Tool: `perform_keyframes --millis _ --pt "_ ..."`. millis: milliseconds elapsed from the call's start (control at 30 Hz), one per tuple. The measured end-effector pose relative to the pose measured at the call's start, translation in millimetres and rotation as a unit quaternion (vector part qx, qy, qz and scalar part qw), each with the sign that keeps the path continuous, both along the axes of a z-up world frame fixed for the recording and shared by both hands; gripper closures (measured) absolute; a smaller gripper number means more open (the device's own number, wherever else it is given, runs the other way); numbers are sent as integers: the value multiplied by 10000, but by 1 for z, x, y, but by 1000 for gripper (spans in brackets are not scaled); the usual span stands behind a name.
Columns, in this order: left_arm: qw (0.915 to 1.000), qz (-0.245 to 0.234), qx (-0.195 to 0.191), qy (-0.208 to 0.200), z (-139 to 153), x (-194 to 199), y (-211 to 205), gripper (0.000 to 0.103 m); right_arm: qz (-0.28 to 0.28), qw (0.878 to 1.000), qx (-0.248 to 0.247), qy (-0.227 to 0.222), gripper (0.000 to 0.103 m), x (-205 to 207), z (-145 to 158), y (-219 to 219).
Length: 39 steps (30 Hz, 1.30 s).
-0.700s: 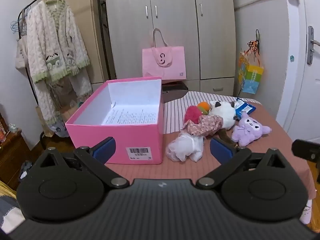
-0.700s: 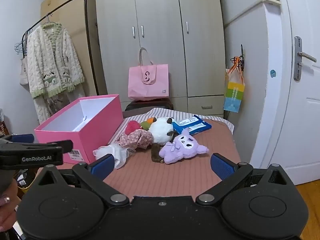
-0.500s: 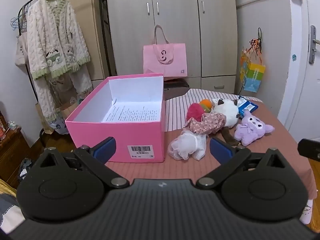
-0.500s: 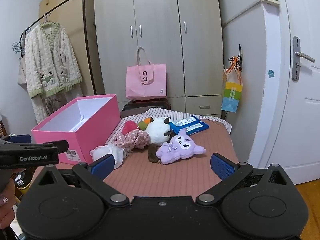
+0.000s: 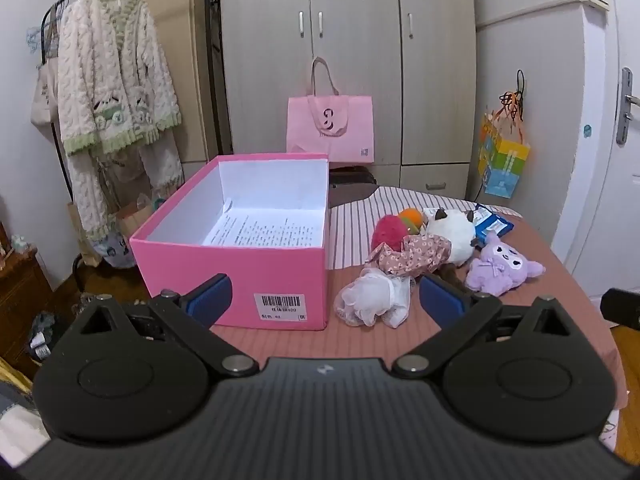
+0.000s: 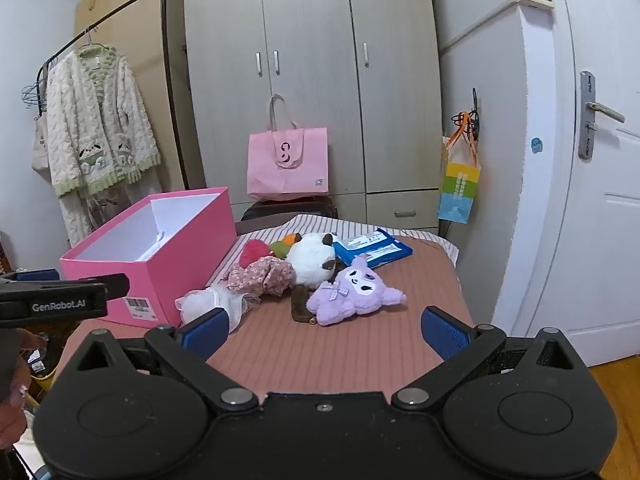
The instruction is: Organize soft objects
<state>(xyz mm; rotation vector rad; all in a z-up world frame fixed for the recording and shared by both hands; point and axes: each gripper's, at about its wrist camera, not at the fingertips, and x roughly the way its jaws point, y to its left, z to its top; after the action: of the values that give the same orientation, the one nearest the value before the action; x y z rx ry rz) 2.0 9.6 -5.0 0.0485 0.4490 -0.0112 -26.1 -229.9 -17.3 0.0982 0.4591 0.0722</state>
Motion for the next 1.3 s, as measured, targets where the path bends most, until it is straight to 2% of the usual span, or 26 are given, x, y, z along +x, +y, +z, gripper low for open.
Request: perform_keyframes --millis 300,733,1300 --pt "9995 -185 133 -196 3 -11 -9 1 -10 9997 -224 -76 0 -5 -2 -1" --pt "9989 -300 299 -186 -4 -9 -20 0 -124 9997 -198 -63 0 -5 -10 -6" --pt "9990 -309 311 -79 -11 -10 -13 0 -169 9996 -203 85 0 1 -17 -7"
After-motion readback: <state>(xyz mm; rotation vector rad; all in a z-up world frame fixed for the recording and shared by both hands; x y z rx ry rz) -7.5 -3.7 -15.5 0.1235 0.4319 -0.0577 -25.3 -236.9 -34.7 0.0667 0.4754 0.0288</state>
